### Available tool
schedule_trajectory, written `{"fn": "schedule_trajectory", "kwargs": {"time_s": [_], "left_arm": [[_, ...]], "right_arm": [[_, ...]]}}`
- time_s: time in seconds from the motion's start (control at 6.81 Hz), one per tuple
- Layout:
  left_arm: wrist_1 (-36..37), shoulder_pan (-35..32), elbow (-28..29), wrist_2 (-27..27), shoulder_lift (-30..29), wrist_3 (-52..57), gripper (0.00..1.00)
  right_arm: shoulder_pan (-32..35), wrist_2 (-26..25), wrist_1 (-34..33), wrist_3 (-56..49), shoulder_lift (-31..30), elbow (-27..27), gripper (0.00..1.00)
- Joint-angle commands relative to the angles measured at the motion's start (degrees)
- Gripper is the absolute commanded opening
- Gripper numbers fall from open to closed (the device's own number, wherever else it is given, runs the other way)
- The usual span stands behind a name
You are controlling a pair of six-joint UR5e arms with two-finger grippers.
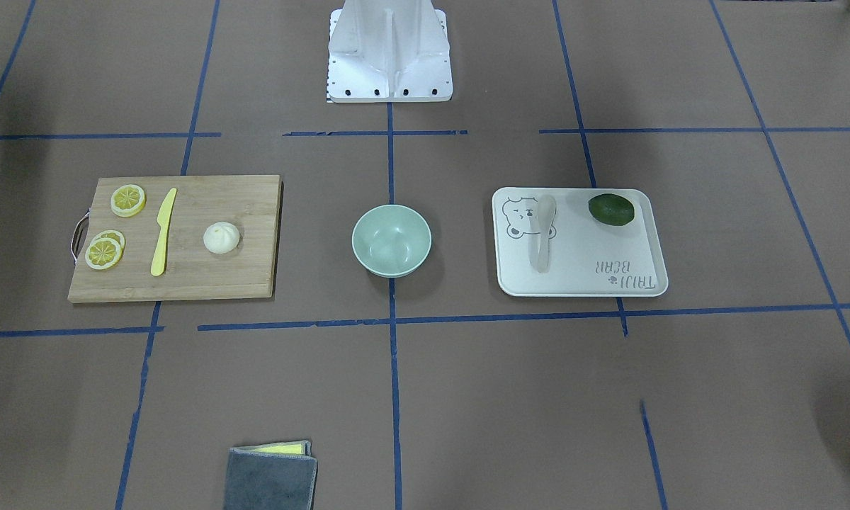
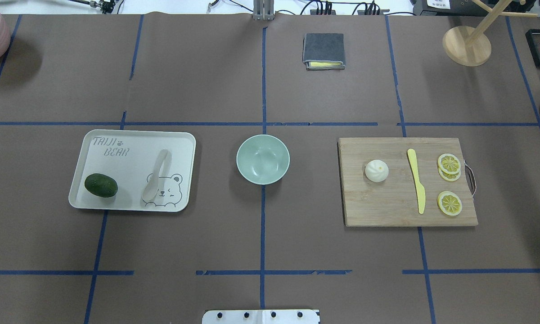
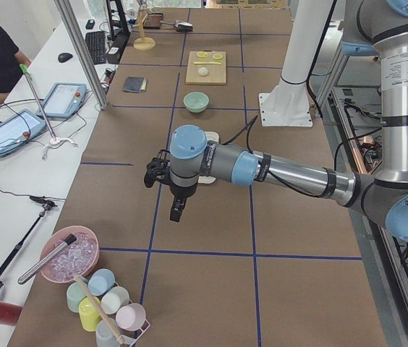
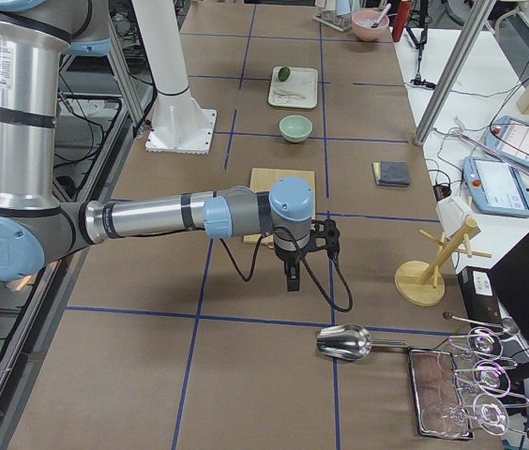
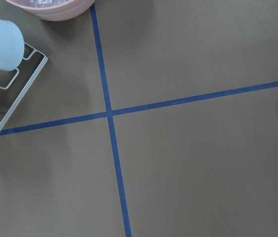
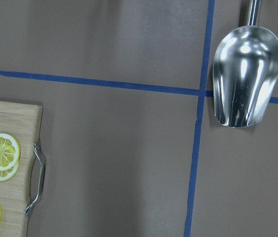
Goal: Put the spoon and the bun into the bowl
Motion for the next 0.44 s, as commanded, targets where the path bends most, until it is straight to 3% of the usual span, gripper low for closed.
{"fn": "schedule_trajectory", "kwargs": {"time_s": [0.0,0.29], "left_arm": [[-0.6,0.2,0.9,-0.6,0.3,0.1,1.00],[-2.7,1.0,0.9,-5.7,0.1,0.1,1.00]], "right_arm": [[0.0,0.1,1.6,-0.7,-0.3,-0.2,1.00],[-0.4,-0.2,2.3,-1.0,-0.1,-0.2,1.00]]}}
